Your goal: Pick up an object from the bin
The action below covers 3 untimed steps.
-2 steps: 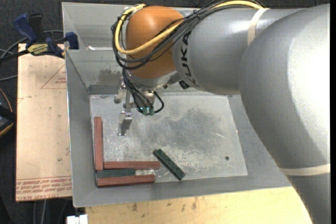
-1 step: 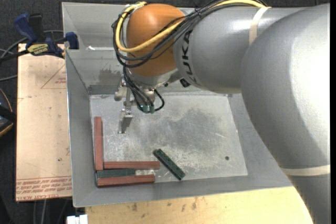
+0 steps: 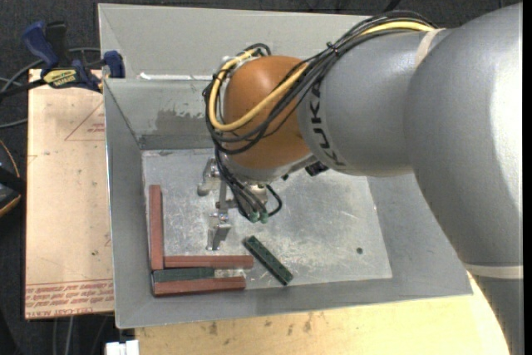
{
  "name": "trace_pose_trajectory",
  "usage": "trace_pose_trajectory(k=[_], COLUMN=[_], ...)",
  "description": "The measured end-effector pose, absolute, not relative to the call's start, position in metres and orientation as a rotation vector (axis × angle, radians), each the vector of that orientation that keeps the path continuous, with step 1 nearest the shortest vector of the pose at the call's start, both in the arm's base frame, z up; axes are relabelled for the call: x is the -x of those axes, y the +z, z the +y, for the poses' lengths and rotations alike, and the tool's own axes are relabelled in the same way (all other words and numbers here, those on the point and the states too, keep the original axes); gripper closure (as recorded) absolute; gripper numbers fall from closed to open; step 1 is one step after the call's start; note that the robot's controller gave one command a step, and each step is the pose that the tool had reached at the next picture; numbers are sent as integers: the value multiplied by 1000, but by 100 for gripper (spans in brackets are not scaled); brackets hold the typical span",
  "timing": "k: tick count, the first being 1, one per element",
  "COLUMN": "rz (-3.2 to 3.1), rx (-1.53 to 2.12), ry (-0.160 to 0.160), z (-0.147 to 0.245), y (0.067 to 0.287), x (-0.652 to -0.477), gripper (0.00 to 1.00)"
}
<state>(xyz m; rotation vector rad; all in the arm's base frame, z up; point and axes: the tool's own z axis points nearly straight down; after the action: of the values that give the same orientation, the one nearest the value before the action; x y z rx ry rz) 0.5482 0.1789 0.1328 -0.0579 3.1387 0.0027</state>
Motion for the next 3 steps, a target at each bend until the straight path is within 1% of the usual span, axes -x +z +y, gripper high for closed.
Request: trace_pose_trajectory(k=[1, 2, 3], rz=[3136, 3121, 3075], rx=[167, 335, 573], ry=[4, -7, 10], z=[118, 126, 126], y=[114, 97, 79], x=[-564, -535, -511], gripper=[0, 0, 100])
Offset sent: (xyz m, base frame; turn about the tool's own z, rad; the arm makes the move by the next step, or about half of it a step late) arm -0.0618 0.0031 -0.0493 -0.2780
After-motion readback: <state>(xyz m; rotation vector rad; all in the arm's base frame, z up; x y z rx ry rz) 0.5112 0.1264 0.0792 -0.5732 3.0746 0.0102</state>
